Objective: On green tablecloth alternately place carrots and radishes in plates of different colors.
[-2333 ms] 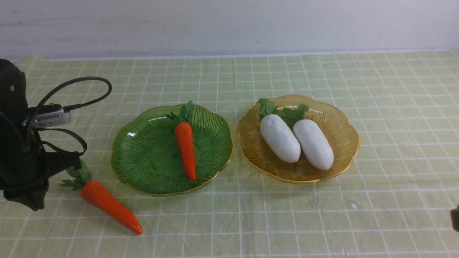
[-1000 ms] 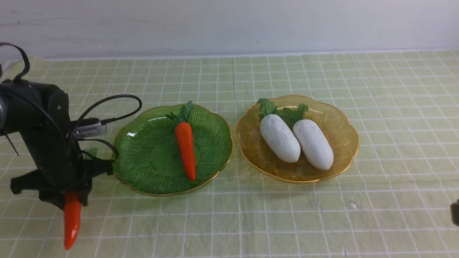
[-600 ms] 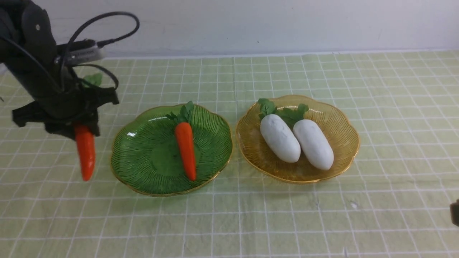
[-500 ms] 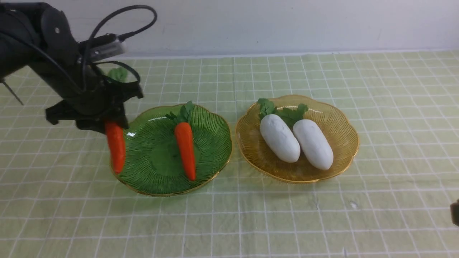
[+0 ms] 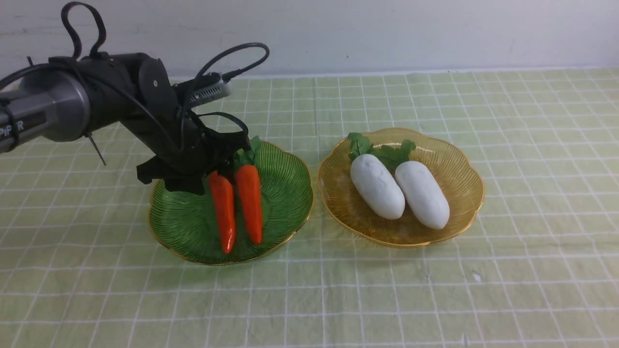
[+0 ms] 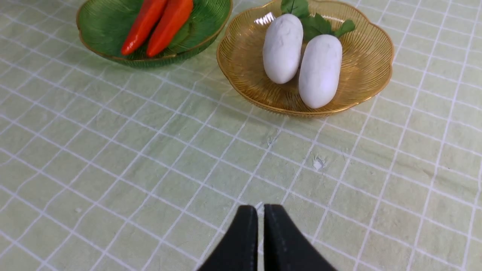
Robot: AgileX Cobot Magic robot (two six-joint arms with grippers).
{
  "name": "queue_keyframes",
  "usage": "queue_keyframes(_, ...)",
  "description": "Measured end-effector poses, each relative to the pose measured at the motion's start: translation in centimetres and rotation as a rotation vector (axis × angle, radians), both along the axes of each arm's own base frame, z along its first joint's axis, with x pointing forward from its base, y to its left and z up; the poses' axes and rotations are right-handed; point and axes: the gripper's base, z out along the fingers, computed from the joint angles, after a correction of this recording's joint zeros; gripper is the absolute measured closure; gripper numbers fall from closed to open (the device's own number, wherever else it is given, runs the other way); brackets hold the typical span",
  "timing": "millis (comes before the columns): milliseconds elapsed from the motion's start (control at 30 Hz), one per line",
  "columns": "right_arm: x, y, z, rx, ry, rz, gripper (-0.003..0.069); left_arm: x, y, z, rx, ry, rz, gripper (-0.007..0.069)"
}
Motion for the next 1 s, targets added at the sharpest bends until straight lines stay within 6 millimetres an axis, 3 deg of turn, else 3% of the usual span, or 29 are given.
queue_keyframes(167,-1.6,-0.8,-0.2,0.019,-0.015,-0.014,0.0645,0.0,0.0,0.5,0.002,0.021,-0.007,0.0157)
queue_keyframes(333,-0.7,-0.6,-1.0,0.026,-0.076,-0.030,0.0645,0.1,-0.1,1.8,0.018,0.036,-0.051,0.0163)
queue_keyframes(500,1.6,0.1,-2.7,0.057,-0.242,-0.048,0.0645,0.2,-0.2,4.0,0.057,0.041,-0.164,0.0273)
queue_keyframes(567,2.7,0.6,-3.7,0.093,-0.313,-0.048,0.0645,0.2,-0.3,4.7,0.067,0.049,-0.196,0.0359)
queue_keyframes(767,4.2,1.4,-4.1,0.170,-0.465,-0.046,0.0646,0.2,-0.3,5.3,0.076,0.053,-0.225,0.0594)
queue_keyframes(1000,4.3,1.5,-3.4,0.209,-0.543,-0.046,0.0646,0.0,-0.3,5.3,0.086,0.067,-0.252,0.0632)
